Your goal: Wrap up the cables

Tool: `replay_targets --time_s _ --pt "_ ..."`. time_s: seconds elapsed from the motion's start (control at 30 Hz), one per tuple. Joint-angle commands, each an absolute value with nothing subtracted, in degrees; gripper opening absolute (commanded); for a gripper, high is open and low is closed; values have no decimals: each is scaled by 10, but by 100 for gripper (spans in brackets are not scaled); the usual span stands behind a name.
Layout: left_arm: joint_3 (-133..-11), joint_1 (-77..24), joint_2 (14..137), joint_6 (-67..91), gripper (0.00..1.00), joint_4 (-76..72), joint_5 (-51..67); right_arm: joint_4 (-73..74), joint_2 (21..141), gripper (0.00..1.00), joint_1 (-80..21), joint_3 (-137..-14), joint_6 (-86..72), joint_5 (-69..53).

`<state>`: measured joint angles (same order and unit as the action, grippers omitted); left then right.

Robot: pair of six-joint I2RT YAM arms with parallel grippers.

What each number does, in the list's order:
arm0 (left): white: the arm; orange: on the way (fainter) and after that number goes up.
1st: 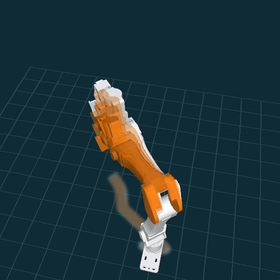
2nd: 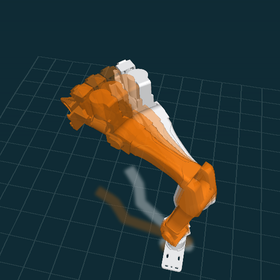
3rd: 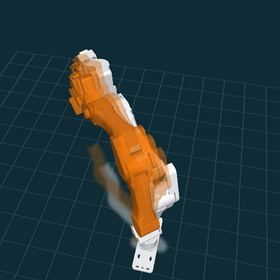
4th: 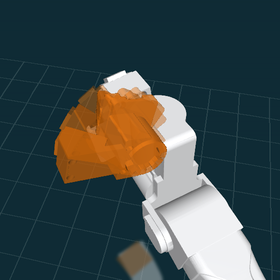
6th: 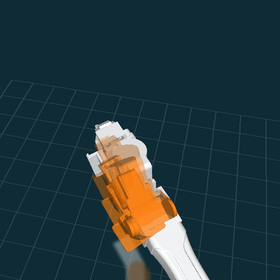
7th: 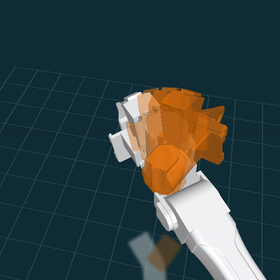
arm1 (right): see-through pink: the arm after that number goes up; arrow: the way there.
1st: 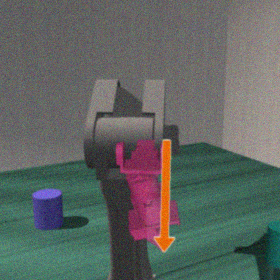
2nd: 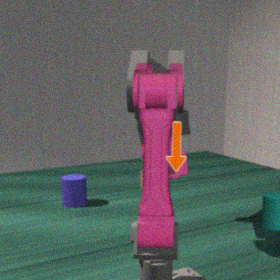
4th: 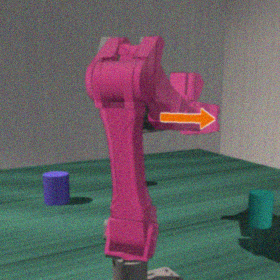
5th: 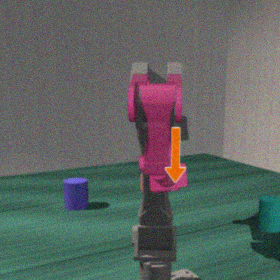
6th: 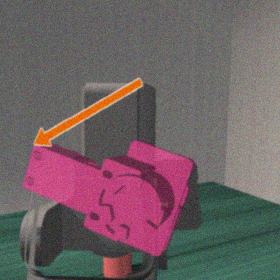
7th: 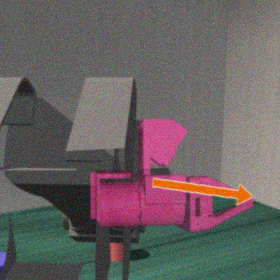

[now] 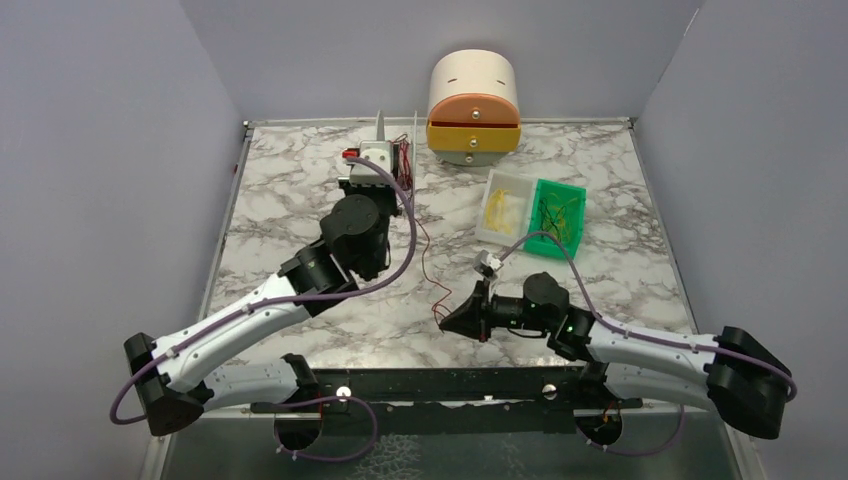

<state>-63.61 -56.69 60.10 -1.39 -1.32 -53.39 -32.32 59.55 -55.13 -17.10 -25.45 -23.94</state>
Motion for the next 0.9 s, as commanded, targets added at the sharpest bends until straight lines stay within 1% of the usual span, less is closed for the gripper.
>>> replay_targets --time_s 0.0,0.2,0.4,0.6,0.87 --pt "-642 -528 637 -35 0 -115 -589 -198 518 1 -579 -196 -244 -191" --pt "-652 -493 696 -39 0 -138 -578 -58 435 1 -600 -256 -242 -177" --pt "-647 -487 741 -63 0 -162 -586 43 401 1 -606 -356 -231 -174" --pt "-629 -484 758 -68 0 -161 -585 154 407 1 -606 -490 -191 -133" --pt "-603 -484 759 -60 0 -124 -536 241 448 1 -606 -636 -144 -56"
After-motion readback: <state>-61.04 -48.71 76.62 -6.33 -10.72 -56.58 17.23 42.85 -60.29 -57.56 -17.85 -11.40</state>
